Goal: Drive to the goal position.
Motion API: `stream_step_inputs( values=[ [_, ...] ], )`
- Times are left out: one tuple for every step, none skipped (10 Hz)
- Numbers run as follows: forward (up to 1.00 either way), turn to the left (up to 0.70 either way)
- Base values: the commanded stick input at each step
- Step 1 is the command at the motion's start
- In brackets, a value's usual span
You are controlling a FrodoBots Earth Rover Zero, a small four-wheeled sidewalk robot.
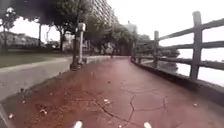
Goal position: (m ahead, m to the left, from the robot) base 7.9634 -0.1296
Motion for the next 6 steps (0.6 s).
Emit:
stream_step_inputs(
  values=[
    [0.50, 0.00],
    [0.50, 0.00],
    [0.50, 0.00],
    [0.50, 0.00],
    [0.50, 0.00],
    [0.50, 0.00]
  ],
)
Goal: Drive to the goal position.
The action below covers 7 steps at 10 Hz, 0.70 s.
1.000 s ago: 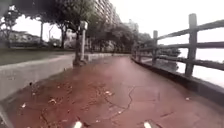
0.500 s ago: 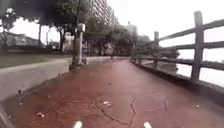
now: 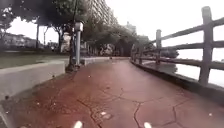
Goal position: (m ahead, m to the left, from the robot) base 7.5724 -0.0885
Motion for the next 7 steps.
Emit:
stream_step_inputs(
  values=[
    [0.50, 0.00],
    [0.50, 0.00],
    [0.50, 0.00],
    [0.50, 0.00],
    [0.50, 0.00],
    [0.50, 0.00],
    [0.50, 0.00]
  ],
)
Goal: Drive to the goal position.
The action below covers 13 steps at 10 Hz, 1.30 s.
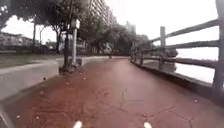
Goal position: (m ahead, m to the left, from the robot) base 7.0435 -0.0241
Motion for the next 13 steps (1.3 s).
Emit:
stream_step_inputs(
  values=[
    [0.50, 0.00],
    [0.50, 0.00],
    [0.50, 0.00],
    [0.50, 0.00],
    [0.50, 0.00],
    [0.50, 0.00],
    [0.50, 0.00],
    [0.50, 0.00],
    [0.50, 0.00],
    [0.50, 0.00],
    [0.50, 0.00],
    [0.50, 0.00],
    [0.50, 0.00]
  ],
)
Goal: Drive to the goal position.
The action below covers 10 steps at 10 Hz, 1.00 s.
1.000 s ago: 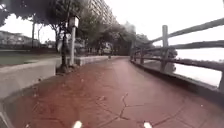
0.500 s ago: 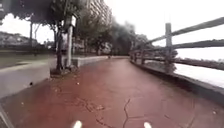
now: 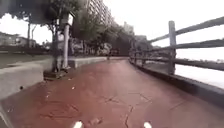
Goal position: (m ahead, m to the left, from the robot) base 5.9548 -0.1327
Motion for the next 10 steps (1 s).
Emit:
stream_step_inputs(
  values=[
    [0.50, 0.00],
    [0.50, 0.00],
    [0.50, 0.00],
    [0.50, 0.00],
    [0.50, 0.00],
    [0.50, 0.00],
    [0.50, 0.00],
    [0.50, 0.00],
    [0.50, 0.00],
    [0.50, 0.00]
  ],
)
